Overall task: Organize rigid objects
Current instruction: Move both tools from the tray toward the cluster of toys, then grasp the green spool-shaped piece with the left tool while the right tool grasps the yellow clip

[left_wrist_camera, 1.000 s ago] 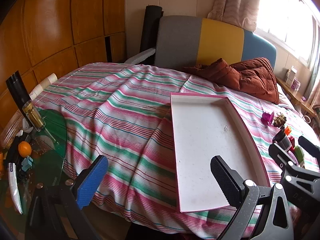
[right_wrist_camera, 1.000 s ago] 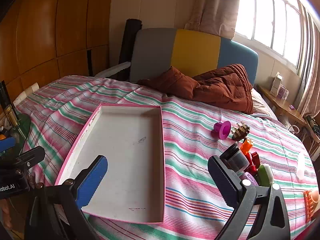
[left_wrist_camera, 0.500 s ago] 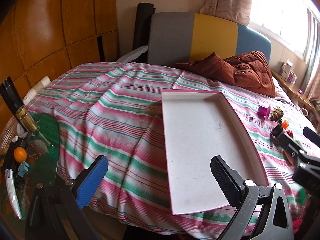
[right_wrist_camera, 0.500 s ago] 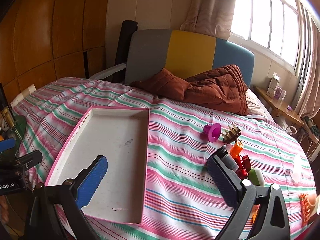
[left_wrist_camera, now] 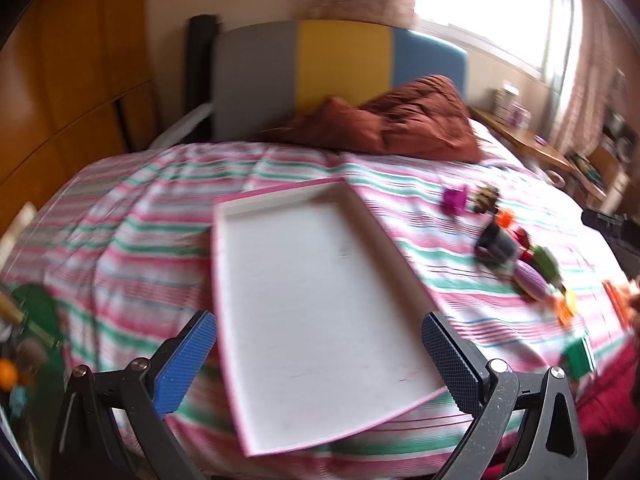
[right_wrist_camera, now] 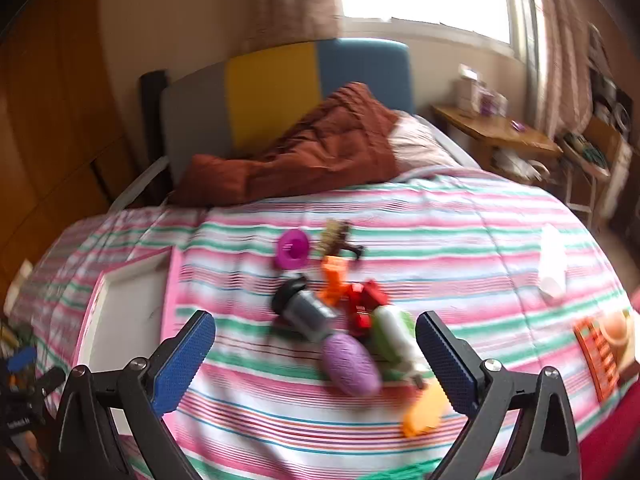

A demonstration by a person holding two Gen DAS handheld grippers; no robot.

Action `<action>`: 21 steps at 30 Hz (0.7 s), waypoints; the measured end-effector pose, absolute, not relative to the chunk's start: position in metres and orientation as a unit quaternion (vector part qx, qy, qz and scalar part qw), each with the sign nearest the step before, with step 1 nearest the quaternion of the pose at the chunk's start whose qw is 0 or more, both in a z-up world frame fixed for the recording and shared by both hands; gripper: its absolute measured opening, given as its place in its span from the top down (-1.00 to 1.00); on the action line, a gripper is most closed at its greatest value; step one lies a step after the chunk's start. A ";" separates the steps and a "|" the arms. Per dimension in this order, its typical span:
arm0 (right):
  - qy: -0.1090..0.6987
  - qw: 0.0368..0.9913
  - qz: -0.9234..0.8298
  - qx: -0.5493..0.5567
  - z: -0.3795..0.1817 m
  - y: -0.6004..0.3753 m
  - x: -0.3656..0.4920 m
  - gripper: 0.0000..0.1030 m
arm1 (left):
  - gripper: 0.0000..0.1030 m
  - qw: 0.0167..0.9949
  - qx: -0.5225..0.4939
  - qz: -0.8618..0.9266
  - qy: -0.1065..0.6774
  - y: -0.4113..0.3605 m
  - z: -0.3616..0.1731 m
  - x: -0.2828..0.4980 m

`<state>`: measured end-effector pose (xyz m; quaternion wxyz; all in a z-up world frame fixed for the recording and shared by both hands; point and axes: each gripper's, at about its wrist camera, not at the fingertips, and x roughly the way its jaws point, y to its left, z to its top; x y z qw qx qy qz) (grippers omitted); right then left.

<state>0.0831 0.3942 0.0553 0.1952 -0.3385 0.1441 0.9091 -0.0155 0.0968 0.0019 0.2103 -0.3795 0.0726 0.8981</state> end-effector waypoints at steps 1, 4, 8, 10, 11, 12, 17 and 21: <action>0.160 0.205 0.904 -0.339 0.055 0.407 0.090 -0.99 | -1.00 0.228 -0.381 0.892 0.083 0.108 0.001 -0.016; 0.213 0.234 0.887 -0.337 0.052 0.441 0.116 -0.99 | -1.00 0.281 -0.387 0.872 0.103 0.140 -0.003 -0.014; 0.256 0.266 0.865 -0.341 0.045 0.468 0.147 -0.99 | -0.97 0.353 -0.397 0.839 0.120 0.186 -0.011 -0.006; 0.265 0.277 0.857 -0.344 0.042 0.477 0.159 -0.99 | -0.90 0.395 -0.400 0.816 0.133 0.214 -0.017 0.004; 0.268 0.280 0.855 -0.345 0.040 0.479 0.165 -0.99 | -0.88 0.417 -0.400 0.804 0.142 0.228 -0.020 0.011; 0.270 0.282 0.853 -0.347 0.039 0.481 0.170 -0.99 | -0.86 0.436 -0.400 0.792 0.147 0.239 -0.021 0.018; 0.263 0.297 0.848 -0.352 0.038 0.487 0.187 -0.99 | -0.68 0.526 -0.427 0.719 0.158 0.288 -0.032 0.053; 0.264 0.305 0.847 -0.346 0.040 0.493 0.199 -0.99 | -0.42 0.563 -0.474 0.662 0.146 0.315 -0.043 0.076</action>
